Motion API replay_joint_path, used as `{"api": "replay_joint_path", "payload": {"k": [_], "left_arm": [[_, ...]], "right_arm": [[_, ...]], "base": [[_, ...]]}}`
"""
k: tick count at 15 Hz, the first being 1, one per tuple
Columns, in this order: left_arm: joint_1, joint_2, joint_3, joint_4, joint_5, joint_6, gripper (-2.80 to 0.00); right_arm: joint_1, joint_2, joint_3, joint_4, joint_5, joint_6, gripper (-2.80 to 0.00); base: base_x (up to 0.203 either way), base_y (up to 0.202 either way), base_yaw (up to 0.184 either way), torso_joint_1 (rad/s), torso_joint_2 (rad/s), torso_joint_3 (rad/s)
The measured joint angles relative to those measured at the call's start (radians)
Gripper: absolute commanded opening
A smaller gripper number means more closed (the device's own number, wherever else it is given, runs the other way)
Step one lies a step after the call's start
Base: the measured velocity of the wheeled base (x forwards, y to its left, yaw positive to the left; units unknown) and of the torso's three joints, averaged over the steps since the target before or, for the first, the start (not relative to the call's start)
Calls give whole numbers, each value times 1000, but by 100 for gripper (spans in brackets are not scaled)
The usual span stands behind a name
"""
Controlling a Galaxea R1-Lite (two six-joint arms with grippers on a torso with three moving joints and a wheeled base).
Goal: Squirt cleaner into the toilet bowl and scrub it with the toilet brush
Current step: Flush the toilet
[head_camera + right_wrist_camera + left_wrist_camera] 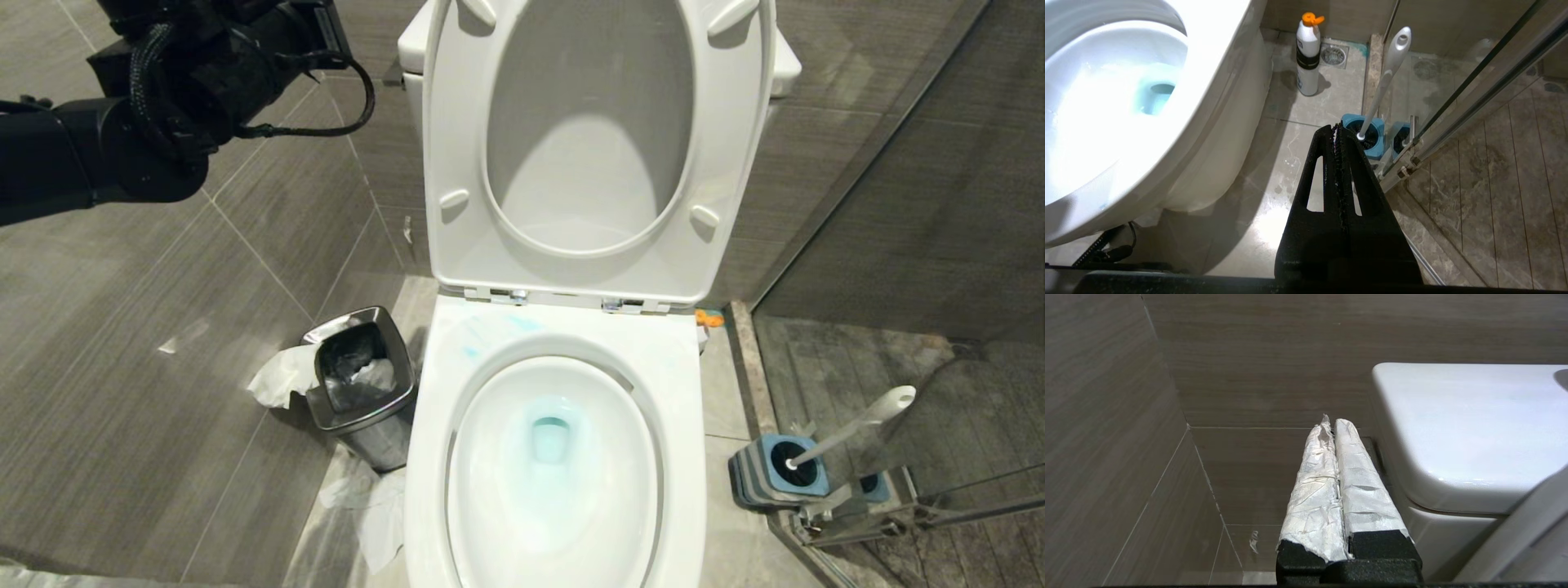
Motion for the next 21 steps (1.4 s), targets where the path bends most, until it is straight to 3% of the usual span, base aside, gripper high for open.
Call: {"api": "replay_joint_path", "payload": {"k": [14, 21], "left_arm": [[-9, -34, 1, -12, 20, -1, -280], [-63, 27, 3, -76, 20, -2, -280]], "right_arm": [[0, 0, 0, 0, 0, 0, -280], [0, 0, 0, 0, 0, 0, -280]], "base": [[0, 0, 0, 1, 1, -10], [0, 0, 0, 0, 0, 0]]}}
